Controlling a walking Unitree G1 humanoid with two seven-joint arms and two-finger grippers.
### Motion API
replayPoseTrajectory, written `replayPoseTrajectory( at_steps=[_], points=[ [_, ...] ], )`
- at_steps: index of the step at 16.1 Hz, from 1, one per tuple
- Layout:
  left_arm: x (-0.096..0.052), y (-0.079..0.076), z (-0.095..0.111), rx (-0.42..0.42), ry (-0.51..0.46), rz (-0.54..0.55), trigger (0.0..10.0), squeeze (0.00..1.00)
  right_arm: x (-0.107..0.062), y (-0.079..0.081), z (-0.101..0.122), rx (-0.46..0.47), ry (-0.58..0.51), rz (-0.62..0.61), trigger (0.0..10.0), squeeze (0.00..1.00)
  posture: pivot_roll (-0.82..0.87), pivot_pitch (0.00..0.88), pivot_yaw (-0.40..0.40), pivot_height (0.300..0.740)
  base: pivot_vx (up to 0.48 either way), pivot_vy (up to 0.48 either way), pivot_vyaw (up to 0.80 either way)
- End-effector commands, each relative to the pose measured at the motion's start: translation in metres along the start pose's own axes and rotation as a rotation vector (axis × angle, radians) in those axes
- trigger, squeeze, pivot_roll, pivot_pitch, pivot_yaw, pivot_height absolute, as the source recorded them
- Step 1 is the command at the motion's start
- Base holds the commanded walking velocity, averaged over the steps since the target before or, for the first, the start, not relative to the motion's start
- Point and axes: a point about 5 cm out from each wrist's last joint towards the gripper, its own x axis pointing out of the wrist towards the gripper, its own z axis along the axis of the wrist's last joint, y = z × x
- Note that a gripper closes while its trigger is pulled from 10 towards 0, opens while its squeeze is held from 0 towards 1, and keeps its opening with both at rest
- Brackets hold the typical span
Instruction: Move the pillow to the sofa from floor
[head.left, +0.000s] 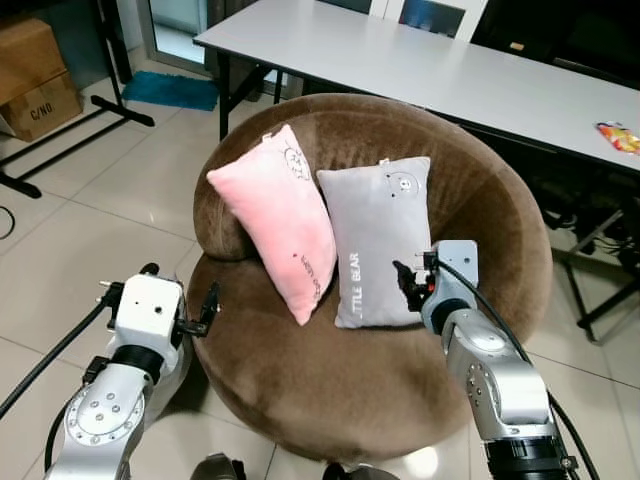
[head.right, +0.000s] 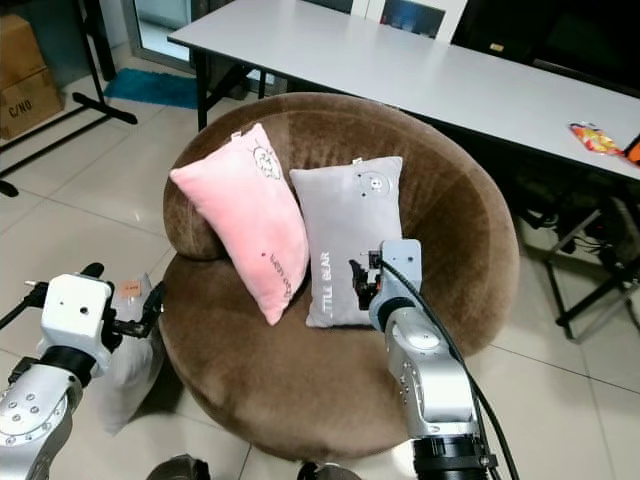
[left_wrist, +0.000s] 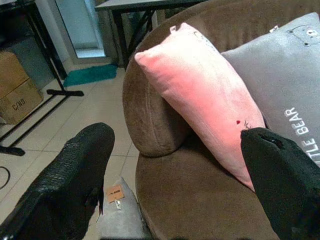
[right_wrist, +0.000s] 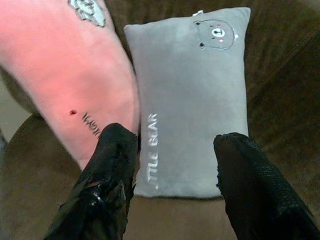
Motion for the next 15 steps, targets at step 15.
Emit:
replayPoseTrajectory(
  at_steps=[15],
  points=[
    [0.003, 0.004, -0.001, -0.025, -0.014, 0.053, 10.0, 0.00, 0.000, 0.002, -0.005, 0.087, 0.003, 0.029, 10.0, 0.00, 0.01, 0.000, -0.108, 0.740, -0.070, 0.000, 0.32]
  ],
)
